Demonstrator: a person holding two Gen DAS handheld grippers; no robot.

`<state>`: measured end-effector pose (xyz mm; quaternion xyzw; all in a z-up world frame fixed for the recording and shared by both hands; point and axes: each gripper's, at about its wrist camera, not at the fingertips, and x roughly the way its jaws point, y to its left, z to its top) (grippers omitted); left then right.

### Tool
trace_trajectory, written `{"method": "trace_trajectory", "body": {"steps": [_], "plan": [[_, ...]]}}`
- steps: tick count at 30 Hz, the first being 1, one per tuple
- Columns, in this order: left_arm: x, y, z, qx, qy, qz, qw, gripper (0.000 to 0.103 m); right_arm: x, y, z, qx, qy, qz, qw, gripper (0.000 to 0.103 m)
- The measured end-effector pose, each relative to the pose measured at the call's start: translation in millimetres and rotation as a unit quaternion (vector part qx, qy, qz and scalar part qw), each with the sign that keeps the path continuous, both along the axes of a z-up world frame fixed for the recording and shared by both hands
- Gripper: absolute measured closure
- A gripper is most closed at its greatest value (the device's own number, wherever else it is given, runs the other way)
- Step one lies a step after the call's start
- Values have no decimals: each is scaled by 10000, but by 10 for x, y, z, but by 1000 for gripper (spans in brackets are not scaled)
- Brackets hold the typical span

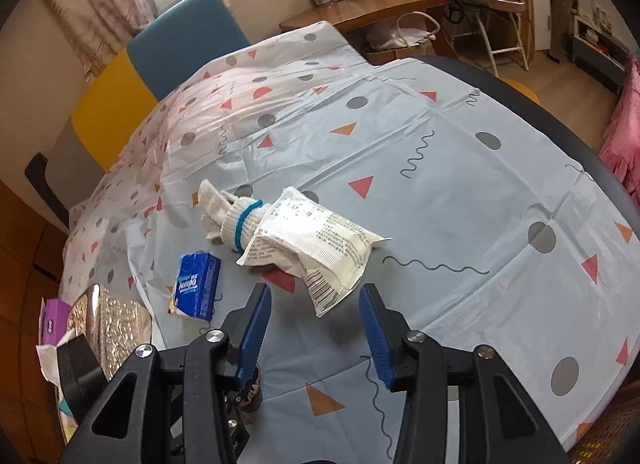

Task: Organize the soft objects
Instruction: 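Grasp the brown scrunchie with the left gripper while the right reaches toward the white packet, then grasp the white paper packet with the right gripper, then carry the scrunchie into the gold tray and open the left gripper while the right holds the packet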

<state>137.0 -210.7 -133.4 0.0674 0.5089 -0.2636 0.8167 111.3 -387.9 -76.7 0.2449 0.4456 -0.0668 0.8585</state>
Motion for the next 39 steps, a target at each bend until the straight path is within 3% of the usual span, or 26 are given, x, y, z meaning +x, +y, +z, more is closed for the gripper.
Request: {"method": "trace_trajectory", "body": {"steps": [4, 7, 12, 16, 19, 21, 26, 30, 39], "plan": [[32, -22, 26, -54, 21, -8, 10000, 85, 237, 192, 54, -788, 149, 1049, 9912, 53], [34, -18, 28, -61, -15, 2, 10000, 85, 507, 314, 36, -1690, 353, 1908, 9663, 42], [-1, -2, 28, -77, -64, 21, 9999, 85, 947, 328, -237, -2138, 900, 2563, 9384, 37], [-49, -41, 14, -6, -179, 1, 9998, 85, 1109, 245, -449, -1856, 1047, 2528, 9438, 39], [-87, -61, 3, -41, -264, 17, 9996, 85, 1004, 239, -484, -1838, 922, 2407, 9486, 50], [-105, -64, -4, -38, -312, 17, 9995, 85, 890, 248, -489, -1902, 977, 2275, 9500, 51], [-131, -37, 12, -98, -295, 66, 9995, 86, 483, 337, -509, -2019, 1176, 1874, 9541, 50], [-109, -40, 77, 62, -250, 129, 9996, 90, 217, 454, -535, -2096, 1078, 1794, 9551, 47], [6, 62, 393, 185, -498, 250, 9983, 92, 172, 467, -582, -2225, 842, 1680, 9566, 46]]}}
